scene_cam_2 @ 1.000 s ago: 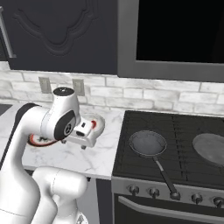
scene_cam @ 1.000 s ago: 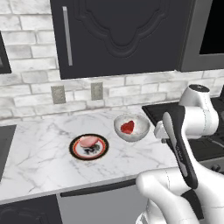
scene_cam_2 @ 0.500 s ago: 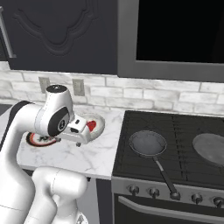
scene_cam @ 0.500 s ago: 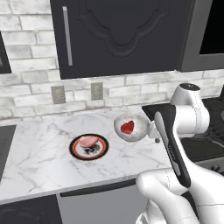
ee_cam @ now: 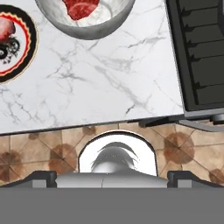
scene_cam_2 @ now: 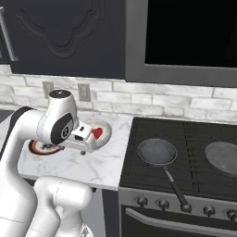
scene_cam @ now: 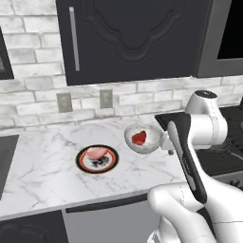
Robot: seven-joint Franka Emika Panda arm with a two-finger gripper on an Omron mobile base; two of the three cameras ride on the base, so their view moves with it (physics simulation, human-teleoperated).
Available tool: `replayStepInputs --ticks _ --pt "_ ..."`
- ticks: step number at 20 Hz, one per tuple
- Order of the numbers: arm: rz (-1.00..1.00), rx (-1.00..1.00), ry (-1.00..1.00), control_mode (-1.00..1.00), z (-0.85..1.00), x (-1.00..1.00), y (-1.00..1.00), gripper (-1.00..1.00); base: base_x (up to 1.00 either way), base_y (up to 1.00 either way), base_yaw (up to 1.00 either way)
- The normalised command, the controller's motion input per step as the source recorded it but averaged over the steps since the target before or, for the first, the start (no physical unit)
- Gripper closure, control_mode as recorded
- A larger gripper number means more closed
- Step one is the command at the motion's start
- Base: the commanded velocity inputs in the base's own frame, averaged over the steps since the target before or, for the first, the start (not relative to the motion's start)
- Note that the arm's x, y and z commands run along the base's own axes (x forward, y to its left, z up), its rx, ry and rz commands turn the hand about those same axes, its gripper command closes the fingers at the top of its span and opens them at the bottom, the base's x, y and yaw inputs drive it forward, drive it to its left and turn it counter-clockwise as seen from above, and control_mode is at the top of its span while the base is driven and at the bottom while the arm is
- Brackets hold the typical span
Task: Place one of the steaks on the plate and the other in the bowl. Then place the bowl in the fridge.
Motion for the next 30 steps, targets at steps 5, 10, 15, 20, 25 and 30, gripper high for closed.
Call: replayStepInputs --ticks 5,10,15,20,25,30 --pt "0.0 0.0 0.0 1.0 0.0 0.0 0.0 -1.0 -0.06 0.28 0.23" --pt "0.0 0.0 0.0 1.0 0.0 0.0 0.0 -1.0 -0.03 0.54 0.31" --pt "0.0 0.0 0.0 1.0 0.0 0.0 0.0 -1.0 0.0 0.87 0.51" --pt "0.0 0.0 0.0 1.0 0.0 0.0 0.0 -1.0 0.0 1.0 0.62" --pt "0.0 0.0 0.0 1.0 0.0 0.0 0.0 -1.0 0.0 0.68 0.64" --pt "0.0 0.0 0.0 1.0 0.0 0.0 0.0 -1.0 0.0 0.77 0.77"
